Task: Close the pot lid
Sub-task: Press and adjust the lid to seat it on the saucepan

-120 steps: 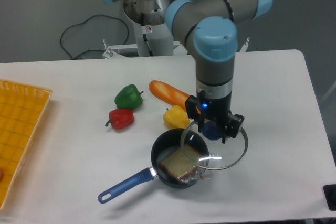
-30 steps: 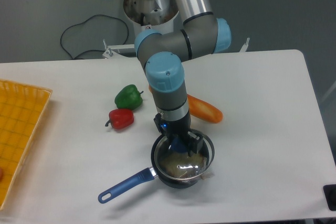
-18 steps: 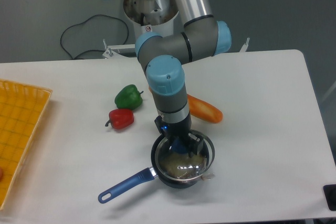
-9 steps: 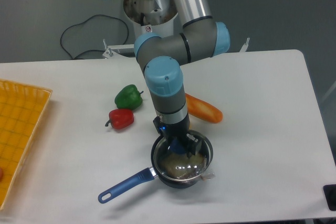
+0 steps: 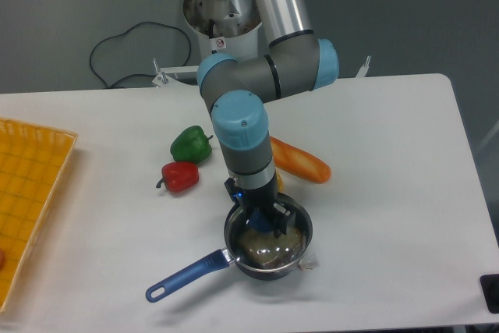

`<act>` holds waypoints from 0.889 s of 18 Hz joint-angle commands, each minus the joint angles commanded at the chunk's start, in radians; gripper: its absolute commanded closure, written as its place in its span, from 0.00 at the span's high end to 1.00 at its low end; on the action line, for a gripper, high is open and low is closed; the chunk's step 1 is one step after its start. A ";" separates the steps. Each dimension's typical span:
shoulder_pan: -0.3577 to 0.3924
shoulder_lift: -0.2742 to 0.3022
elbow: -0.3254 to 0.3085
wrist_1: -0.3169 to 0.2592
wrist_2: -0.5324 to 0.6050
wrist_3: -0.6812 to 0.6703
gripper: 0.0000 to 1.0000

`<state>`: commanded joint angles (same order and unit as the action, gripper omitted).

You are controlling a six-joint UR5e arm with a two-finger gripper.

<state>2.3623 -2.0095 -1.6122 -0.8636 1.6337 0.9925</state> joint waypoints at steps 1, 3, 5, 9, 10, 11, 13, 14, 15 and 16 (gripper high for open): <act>0.000 0.000 0.000 0.000 0.000 0.000 0.61; 0.000 0.002 -0.002 0.000 0.000 0.000 0.61; 0.000 0.002 -0.002 0.000 0.000 0.000 0.64; 0.000 0.002 0.001 -0.002 -0.002 0.002 1.00; 0.002 0.003 0.003 -0.003 -0.002 0.002 1.00; 0.005 0.003 0.011 -0.005 0.000 0.002 1.00; 0.008 0.005 0.005 -0.005 -0.002 0.002 1.00; 0.008 0.003 0.006 -0.005 -0.002 0.003 1.00; 0.008 0.005 0.011 -0.005 -0.002 0.003 1.00; 0.011 0.006 0.014 -0.005 -0.002 0.006 1.00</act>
<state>2.3730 -2.0034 -1.5984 -0.8682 1.6322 0.9986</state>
